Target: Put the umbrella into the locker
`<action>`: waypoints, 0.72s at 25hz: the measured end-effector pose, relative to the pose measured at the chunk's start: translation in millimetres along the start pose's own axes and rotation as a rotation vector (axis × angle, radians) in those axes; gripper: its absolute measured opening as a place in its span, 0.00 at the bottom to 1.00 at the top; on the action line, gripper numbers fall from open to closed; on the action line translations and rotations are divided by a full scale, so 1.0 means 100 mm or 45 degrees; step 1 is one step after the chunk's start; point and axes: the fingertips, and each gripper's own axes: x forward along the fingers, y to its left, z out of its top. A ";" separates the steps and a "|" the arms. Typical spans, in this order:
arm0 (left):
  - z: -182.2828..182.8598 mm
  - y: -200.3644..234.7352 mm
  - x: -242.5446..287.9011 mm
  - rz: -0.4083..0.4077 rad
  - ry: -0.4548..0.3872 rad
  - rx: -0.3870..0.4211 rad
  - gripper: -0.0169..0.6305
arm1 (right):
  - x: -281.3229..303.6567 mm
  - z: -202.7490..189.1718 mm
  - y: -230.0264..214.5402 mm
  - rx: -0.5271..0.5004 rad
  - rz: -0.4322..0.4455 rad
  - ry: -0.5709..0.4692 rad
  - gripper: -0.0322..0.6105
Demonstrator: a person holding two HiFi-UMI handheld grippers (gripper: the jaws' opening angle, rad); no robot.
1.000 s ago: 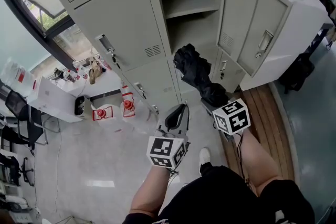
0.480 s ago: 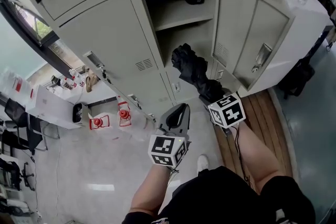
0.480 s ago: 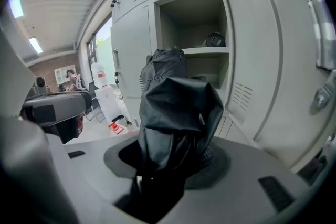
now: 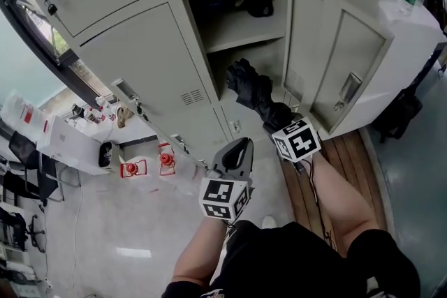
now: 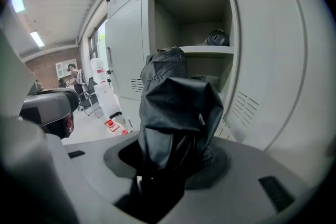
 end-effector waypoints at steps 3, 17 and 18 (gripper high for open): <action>0.03 0.05 0.04 0.004 -0.006 0.009 0.08 | 0.09 0.07 -0.05 -0.023 -0.003 0.008 0.43; 0.06 0.45 0.51 -0.098 0.008 0.060 0.08 | 0.74 0.37 -0.30 -0.095 -0.060 0.062 0.43; 0.07 0.47 0.54 -0.106 0.008 0.065 0.08 | 0.79 0.41 -0.33 -0.099 -0.067 0.065 0.43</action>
